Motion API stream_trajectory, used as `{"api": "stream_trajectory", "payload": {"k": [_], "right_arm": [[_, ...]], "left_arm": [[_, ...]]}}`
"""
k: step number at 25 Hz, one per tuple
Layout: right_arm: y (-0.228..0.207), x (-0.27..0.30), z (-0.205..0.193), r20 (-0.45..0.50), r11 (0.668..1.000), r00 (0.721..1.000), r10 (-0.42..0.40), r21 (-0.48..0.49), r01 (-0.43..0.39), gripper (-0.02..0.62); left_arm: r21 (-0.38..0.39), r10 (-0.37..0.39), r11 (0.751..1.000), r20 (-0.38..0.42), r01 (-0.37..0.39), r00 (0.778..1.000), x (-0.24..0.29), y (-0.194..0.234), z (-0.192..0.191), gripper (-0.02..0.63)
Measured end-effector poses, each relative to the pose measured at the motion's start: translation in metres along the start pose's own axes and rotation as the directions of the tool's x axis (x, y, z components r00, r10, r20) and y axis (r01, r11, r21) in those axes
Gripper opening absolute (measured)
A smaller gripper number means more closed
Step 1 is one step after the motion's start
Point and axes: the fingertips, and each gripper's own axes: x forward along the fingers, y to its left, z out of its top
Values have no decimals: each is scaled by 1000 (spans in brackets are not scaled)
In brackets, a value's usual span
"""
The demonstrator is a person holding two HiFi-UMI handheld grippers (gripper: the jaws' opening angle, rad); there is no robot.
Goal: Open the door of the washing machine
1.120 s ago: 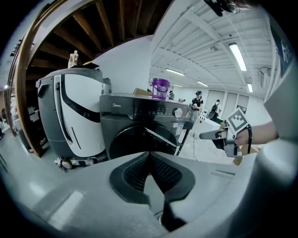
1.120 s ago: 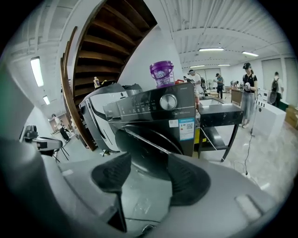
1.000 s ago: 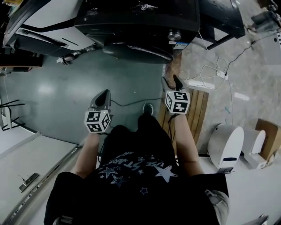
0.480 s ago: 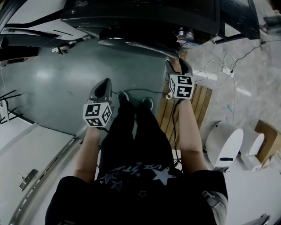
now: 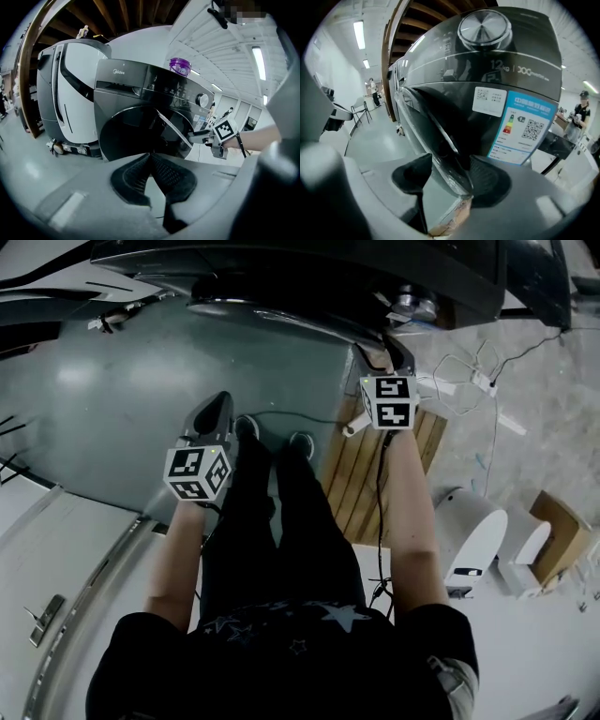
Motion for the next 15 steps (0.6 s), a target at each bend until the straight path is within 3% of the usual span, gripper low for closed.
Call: {"api": "stream_trajectory", "payload": {"k": [4, 15], "right_arm": [[0, 7, 2, -20, 998, 1000, 15, -59, -17, 243], [0, 5, 0, -27, 998, 1000, 5, -67, -7, 209]], "left_arm": [[-19, 1, 1000, 0, -1, 1000, 2, -5, -3, 12], [-58, 10, 998, -8, -10, 1000, -8, -11, -19, 12]]}}
